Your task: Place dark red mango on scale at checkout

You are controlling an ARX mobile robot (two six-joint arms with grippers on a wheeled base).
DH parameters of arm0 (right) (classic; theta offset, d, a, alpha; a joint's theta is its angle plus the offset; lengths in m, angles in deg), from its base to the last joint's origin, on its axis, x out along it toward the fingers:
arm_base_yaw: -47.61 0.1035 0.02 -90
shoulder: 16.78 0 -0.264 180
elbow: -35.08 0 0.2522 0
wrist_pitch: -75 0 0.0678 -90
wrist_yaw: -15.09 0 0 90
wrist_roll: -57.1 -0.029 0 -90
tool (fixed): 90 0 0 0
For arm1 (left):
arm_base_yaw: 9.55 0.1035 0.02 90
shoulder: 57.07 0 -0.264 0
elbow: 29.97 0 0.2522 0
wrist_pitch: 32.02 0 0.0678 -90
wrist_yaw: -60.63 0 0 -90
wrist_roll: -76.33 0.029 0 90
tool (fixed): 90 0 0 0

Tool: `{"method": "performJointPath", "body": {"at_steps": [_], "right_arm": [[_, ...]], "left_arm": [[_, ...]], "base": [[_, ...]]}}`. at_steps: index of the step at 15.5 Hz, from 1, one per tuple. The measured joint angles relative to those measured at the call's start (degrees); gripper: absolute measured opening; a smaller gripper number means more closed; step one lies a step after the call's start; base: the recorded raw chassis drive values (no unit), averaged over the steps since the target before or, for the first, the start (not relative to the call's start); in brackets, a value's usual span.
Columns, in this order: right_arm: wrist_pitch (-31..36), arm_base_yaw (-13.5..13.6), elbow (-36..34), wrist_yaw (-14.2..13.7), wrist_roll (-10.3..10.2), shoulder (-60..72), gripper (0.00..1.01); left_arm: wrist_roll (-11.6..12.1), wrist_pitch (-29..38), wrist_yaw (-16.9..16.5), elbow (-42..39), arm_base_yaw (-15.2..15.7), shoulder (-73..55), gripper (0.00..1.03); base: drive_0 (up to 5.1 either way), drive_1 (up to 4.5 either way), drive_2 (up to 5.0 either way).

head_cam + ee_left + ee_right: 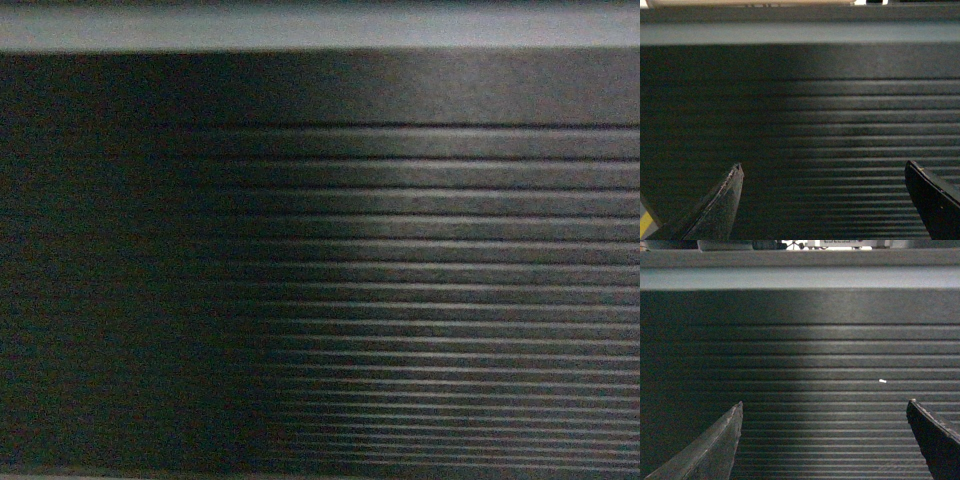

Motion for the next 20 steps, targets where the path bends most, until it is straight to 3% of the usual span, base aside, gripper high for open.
{"method": "performJointPath", "body": {"at_steps": [20], "right_arm": [[0.24, 0.00, 0.00, 0.00, -0.04, 0.00, 0.98]], "left_arm": [[0.35, 0.22, -0.07, 0.00, 0.00, 0.00, 0.98]], "base": [[0.0, 0.00, 0.0]]}}
